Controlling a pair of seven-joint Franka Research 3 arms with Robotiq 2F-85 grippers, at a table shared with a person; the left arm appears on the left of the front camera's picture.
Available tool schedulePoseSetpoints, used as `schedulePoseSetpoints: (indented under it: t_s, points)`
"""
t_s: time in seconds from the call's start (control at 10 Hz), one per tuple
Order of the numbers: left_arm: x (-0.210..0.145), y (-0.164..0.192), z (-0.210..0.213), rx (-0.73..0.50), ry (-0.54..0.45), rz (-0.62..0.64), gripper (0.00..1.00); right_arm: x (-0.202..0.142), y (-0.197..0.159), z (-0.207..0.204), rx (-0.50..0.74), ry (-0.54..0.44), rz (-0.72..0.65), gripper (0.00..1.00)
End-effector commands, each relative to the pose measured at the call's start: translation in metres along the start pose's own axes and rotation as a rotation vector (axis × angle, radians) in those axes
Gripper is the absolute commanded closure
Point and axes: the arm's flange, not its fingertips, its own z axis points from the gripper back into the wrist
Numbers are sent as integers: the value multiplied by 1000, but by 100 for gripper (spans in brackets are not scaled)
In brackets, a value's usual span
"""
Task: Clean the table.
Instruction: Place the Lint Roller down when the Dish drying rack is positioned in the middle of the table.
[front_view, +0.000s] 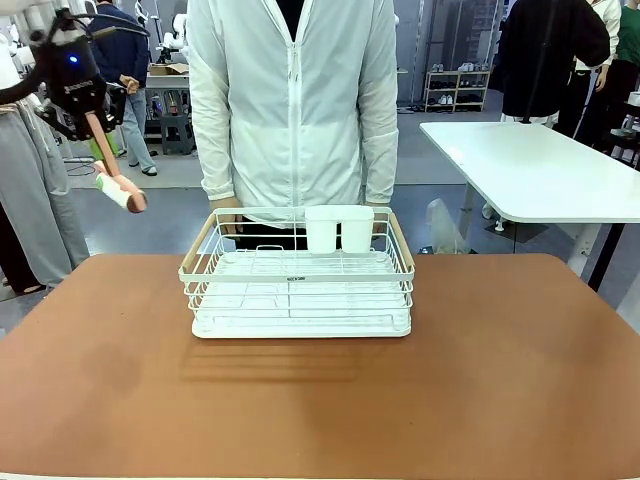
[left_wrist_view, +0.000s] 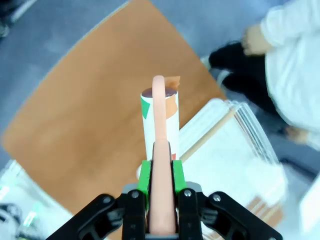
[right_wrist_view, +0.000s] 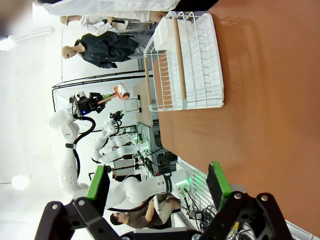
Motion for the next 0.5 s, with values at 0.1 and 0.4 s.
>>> schedulePoseSetpoints:
  t_s: [0.1, 0.4]
  points:
    - [-3, -7, -27, -9, -98, 257, 79, -1, 2, 1, 1, -2, 5, 0]
    - [11, 0, -53, -63, -46, 339, 79, -1, 2, 1, 1, -2, 5, 0]
